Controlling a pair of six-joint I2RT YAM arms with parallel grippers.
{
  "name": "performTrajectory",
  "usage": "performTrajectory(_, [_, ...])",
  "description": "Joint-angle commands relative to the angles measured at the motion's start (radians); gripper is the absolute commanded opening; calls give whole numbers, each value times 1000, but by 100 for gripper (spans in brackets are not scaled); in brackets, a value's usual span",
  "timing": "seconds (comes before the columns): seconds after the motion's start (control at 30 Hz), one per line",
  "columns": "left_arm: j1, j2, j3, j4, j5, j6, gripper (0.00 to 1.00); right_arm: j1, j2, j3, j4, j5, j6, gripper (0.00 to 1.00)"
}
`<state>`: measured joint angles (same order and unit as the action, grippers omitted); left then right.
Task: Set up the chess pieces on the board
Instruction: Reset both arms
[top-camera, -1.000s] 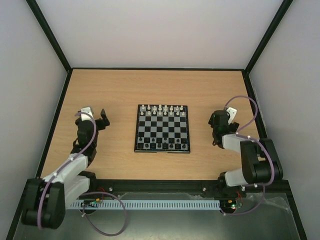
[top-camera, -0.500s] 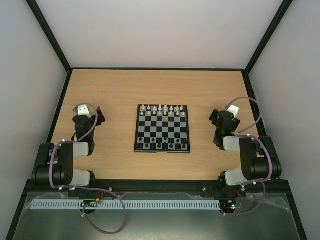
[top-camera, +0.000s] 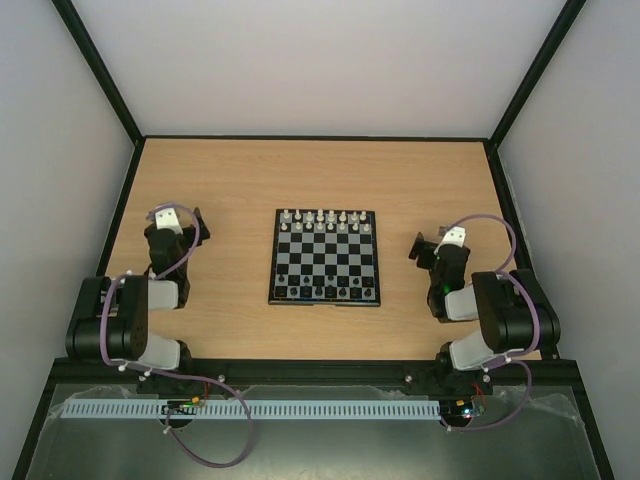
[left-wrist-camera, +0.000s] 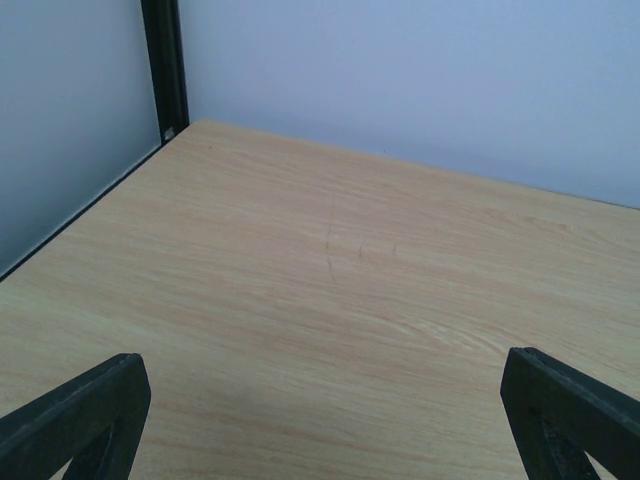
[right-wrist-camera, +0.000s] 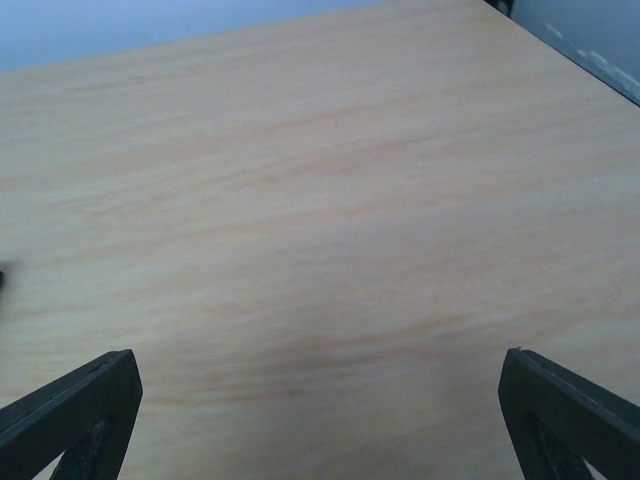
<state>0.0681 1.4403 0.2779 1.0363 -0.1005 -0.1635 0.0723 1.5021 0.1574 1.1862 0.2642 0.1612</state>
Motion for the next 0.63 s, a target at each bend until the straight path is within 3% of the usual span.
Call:
performTrajectory(0.0, [-34,91,-2,177,32,65,99,0,8,65,56,-54,-34,99])
performTrajectory(0.03, [-36,70,10,111,34,65,99,0,16,63,75,-53,-35,99])
performTrajectory(0.07, [-33,87,-8,177,39,65,99,-1,12,68,57,-59,-34,99])
performTrajectory(0.1, [-33,75,8,118,39,65,99,-5,13,68,56,-66,-32,99])
performTrajectory(0.6, [-63,77,9,122,-7,87,99,-8,14,77,44,-77,-32,99])
